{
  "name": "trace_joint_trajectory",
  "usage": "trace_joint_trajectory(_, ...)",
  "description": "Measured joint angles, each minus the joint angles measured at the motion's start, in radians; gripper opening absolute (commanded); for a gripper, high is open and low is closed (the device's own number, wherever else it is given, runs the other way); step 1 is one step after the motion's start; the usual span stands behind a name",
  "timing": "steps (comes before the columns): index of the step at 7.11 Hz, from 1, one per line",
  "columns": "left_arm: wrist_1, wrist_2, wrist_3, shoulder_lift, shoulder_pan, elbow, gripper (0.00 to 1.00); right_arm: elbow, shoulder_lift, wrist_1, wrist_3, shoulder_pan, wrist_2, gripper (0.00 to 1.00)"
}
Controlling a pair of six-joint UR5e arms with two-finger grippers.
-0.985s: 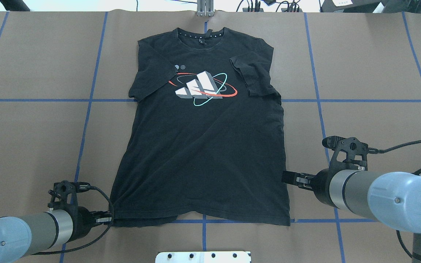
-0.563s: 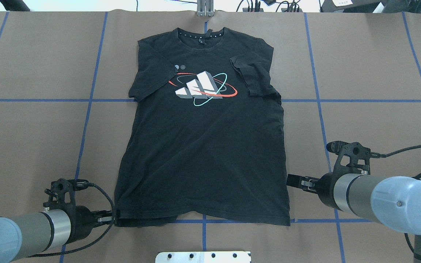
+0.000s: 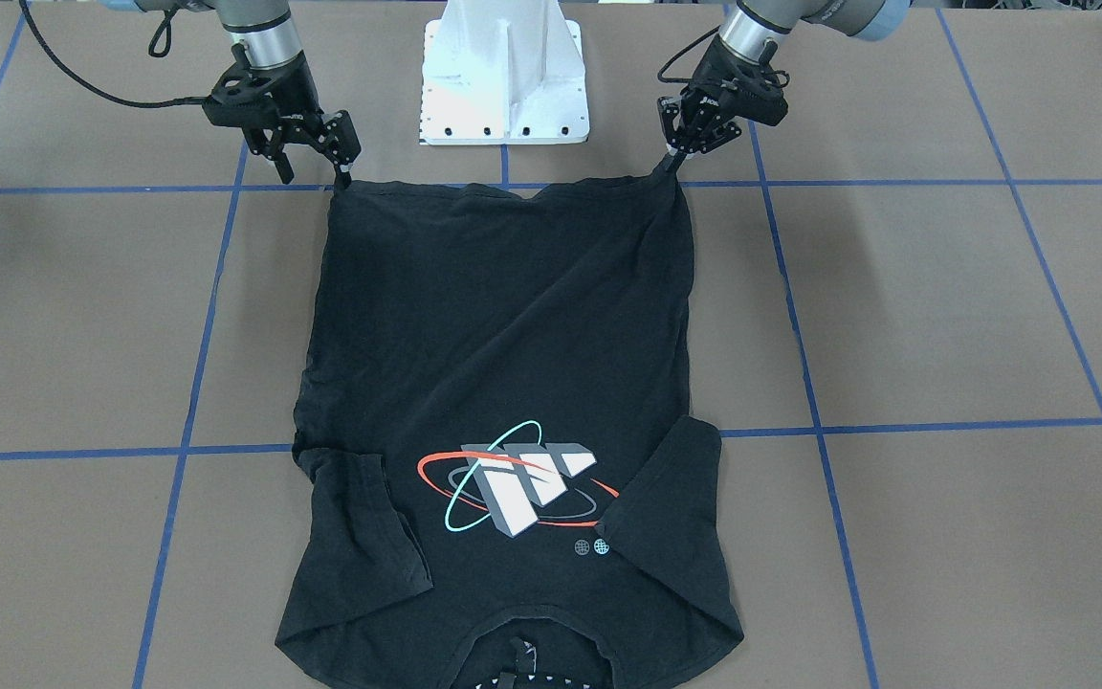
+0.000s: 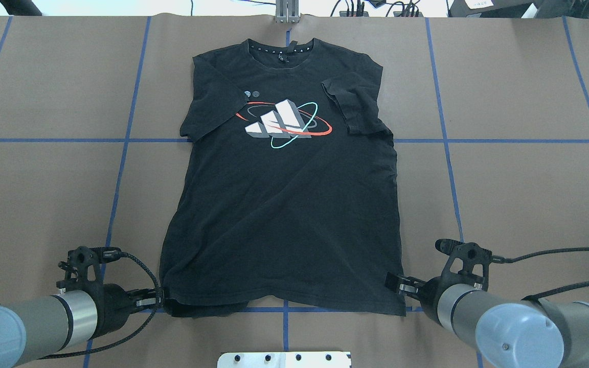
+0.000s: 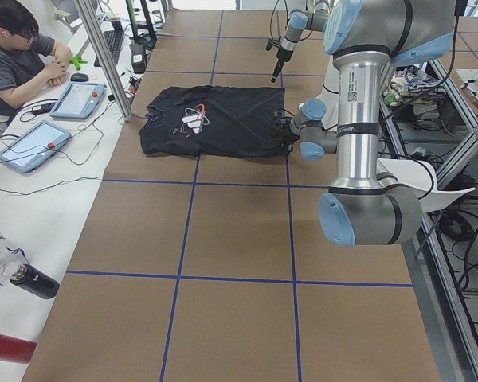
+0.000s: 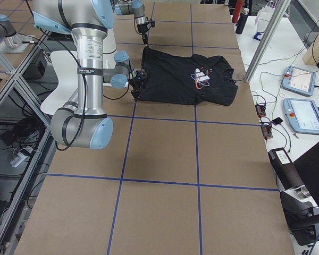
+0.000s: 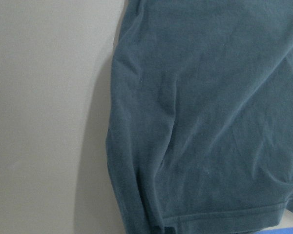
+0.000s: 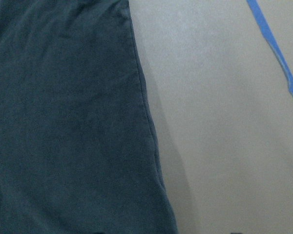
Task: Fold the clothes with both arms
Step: 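Lower both grippers onto the hem corners nearest the robot, then close both grippers on the hem corners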
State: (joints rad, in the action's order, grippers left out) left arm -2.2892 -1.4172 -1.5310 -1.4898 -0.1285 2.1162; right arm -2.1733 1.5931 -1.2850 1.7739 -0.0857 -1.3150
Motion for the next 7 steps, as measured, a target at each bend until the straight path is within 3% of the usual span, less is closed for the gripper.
trace_joint_trajectory(1, 0.0, 0.013, 0.0, 0.0, 0.002, 0.0, 0.0, 0.022, -0.001, 0.011, 0.024, 0.043, 0.05, 0.63)
trace_joint_trajectory(7, 0.001, 0.041, -0.001, 0.003, 0.019, 0.002, 0.0, 0.052, 0.001, 0.01, 0.038, 0.125, 0.104, 0.52)
